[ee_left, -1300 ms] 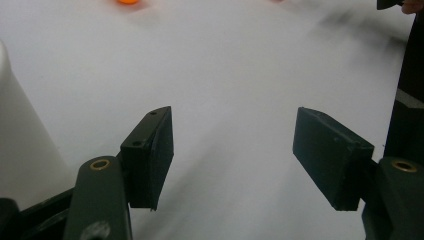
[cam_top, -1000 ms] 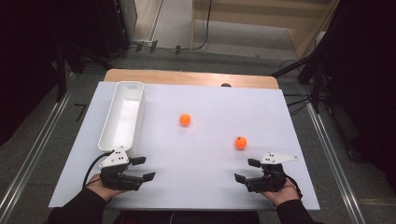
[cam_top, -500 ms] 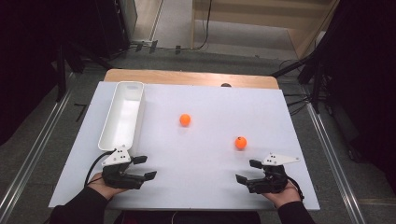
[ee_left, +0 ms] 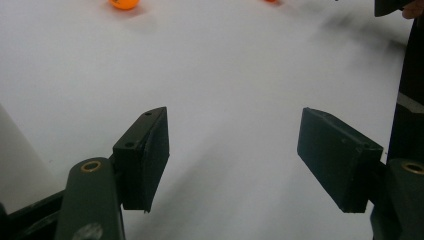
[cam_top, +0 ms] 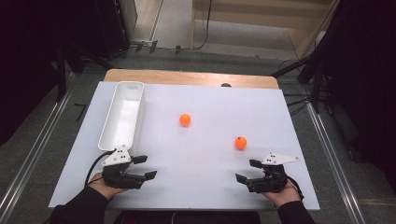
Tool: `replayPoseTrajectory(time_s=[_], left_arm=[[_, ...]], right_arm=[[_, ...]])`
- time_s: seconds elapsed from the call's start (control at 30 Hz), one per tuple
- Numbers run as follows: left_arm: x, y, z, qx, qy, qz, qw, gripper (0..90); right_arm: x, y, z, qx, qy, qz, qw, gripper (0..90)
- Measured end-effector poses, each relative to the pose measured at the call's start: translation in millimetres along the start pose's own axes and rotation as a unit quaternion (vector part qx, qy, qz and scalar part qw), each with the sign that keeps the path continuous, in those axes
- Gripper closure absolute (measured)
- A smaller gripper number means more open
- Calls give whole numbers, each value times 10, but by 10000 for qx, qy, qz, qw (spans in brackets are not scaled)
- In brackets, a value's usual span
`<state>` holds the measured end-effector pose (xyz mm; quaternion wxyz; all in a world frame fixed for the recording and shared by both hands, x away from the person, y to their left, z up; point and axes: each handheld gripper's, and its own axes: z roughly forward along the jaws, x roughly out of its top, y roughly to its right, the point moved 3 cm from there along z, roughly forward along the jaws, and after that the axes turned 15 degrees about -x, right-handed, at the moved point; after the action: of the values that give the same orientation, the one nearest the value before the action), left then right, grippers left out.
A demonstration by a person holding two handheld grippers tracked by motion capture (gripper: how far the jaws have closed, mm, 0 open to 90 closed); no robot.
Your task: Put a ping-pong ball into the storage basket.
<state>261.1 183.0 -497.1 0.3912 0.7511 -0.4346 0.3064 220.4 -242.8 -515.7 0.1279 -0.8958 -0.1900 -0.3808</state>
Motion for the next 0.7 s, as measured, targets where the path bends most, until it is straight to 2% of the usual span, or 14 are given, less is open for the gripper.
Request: replayPoseTrajectory(time_s=[0.2, 0.27, 0.3, 0.33, 0.5, 0.7], left_arm=[[1, -2, 5, 27, 4, -7, 10000, 293], [5, 5, 8, -16, 40, -28, 10000, 293], [20, 26, 18, -160, 189, -90, 9997, 293], [28, 39, 29, -198, 236, -102, 9995, 293], [56, 74, 75, -134, 168, 68, 9997, 297], [78, 93, 174, -300, 188, -8, 9994, 298]], right_arm=[[-2, -3, 0, -6, -16, 1, 10000, 126], [-2, 0, 3, -8, -7, -10, 10000, 126], [-3, 0, 5, -5, -8, -19, 10000, 126], [-5, 0, 6, -20, -15, -40, 10000, 126], [-6, -6, 16, -20, -15, -38, 10000, 126], [-6, 0, 18, -34, -12, -39, 10000, 126]])
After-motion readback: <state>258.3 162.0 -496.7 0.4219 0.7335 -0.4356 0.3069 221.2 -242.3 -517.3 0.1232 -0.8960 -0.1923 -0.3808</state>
